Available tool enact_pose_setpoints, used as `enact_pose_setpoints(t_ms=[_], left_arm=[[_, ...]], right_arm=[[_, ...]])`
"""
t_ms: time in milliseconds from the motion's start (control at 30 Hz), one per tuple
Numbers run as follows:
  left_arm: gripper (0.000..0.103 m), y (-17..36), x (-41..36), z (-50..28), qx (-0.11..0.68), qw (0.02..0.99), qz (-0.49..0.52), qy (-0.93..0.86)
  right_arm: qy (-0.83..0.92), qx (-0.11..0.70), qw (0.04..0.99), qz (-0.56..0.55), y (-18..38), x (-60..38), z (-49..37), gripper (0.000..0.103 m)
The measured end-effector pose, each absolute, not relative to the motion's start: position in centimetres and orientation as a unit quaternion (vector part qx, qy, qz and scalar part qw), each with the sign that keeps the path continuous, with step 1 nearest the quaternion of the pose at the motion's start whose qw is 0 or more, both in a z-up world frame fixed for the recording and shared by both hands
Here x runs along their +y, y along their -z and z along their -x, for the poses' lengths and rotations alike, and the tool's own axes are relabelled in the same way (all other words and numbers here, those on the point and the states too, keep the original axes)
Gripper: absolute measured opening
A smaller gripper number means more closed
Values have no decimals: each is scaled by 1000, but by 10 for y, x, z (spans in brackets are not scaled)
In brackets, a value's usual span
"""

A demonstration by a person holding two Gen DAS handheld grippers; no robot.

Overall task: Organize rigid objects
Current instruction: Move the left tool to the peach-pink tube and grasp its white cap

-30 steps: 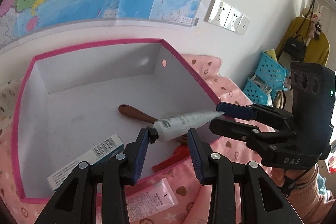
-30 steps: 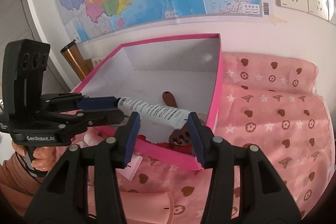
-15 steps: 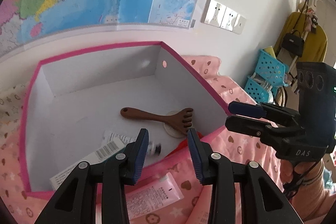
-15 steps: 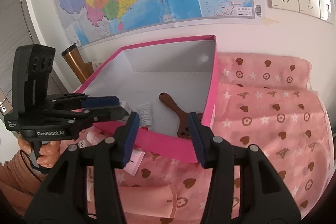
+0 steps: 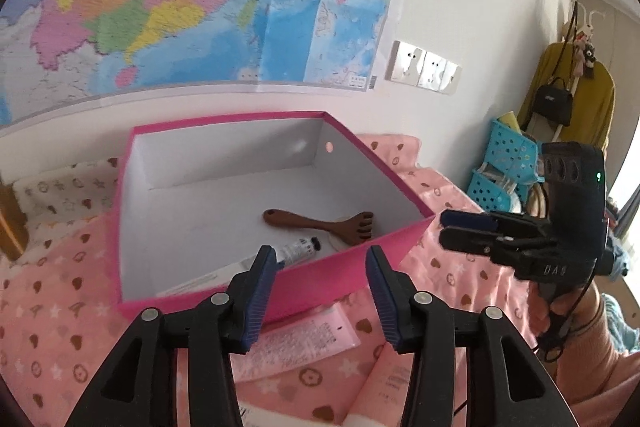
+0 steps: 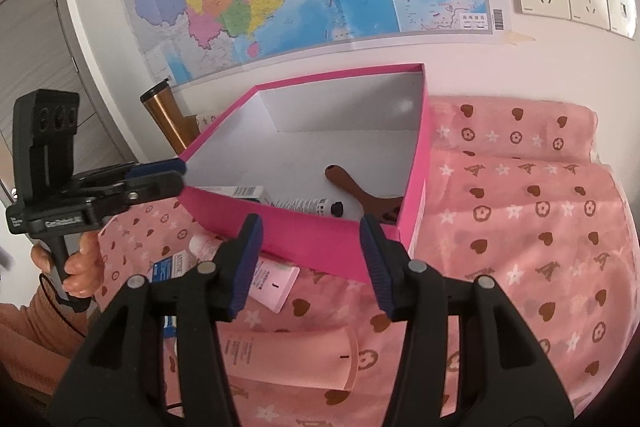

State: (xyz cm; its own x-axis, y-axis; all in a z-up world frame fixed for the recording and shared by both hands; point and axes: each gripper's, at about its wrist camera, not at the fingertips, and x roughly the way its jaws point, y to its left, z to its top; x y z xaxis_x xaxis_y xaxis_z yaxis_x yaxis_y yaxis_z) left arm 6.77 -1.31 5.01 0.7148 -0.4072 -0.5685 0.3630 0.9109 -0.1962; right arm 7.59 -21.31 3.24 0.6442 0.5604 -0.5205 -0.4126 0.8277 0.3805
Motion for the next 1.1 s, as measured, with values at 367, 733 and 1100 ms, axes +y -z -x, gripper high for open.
enact_pose_setpoints(t_ms=[367, 733, 1100], left_arm=[[48, -30, -13, -29, 331, 919, 25, 211], [48, 15, -32, -1, 390, 891, 34, 231], [48, 46, -35, 25, 438, 867, 55, 232]], right_arm=[[-274, 352, 887, -124, -10, -217, -61, 53], [-266, 405, 863, -142, 31, -221, -48, 53], [-257, 430, 850, -164, 57, -225, -43, 53]])
